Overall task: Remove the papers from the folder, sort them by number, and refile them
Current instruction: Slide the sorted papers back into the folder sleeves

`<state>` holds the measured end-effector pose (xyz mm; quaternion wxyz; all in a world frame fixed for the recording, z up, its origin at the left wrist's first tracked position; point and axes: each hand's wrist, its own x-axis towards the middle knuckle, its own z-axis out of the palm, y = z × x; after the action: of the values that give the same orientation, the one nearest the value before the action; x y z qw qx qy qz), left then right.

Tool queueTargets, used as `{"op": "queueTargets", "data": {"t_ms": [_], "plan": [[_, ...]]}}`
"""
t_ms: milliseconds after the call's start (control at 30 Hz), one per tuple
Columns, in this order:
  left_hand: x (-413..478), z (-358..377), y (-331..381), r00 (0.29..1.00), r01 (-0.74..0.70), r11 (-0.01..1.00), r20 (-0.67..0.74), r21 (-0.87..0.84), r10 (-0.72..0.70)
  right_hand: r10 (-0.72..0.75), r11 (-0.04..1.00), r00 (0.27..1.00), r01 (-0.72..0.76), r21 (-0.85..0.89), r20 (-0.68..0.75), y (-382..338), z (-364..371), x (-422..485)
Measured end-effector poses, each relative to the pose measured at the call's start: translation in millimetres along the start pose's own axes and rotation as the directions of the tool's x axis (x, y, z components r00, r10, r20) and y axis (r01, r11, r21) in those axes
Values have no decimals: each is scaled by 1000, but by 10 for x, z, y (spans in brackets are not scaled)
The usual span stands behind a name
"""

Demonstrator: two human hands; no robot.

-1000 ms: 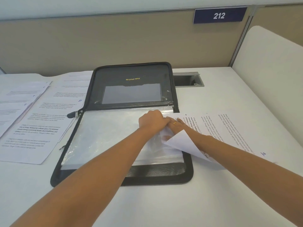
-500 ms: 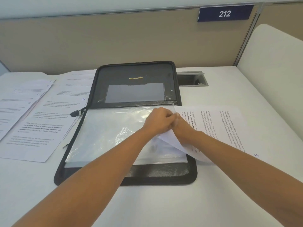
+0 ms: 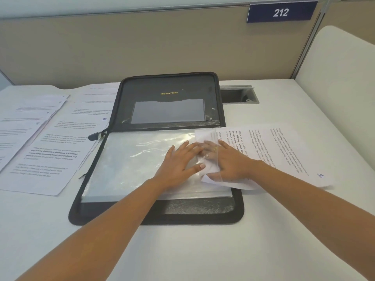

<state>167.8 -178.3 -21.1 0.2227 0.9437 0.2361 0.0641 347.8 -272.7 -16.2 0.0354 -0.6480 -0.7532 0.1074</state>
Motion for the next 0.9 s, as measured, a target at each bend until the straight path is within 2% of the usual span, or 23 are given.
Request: {"op": "queueTargets", "data": {"t_ms": [133,300,433,533,700,800,900], "plan": [[-23,2,-2,999,-5,997,44,81,2,45,999,999,-44,24,-18,-52,24,26],[-30,2,-12,999,-22,999,29,27,21,82,983,994,-68,171,-76,-82,-57,-51],[-33,6,-15,999,-27,999,24,19,27,62,996,997,-65,66,48,-96,-5,-67],[-36,-5,0,999,-40,999,17,-5,40,45,999,998,-46,7,49,-126,77,16],[-23,-38,0,999,-20,995,31,-101,23,89,991,989,-100,88,122,-205,-31,15],[-31,-71,-17,998,-25,997,60,-76,30,152,978,985,-162,132,84,-171,-64,-12],[-77,-87,-45,990,-102,995,101,24,99,177,982,983,-179,52,39,-93,3,8]]}}
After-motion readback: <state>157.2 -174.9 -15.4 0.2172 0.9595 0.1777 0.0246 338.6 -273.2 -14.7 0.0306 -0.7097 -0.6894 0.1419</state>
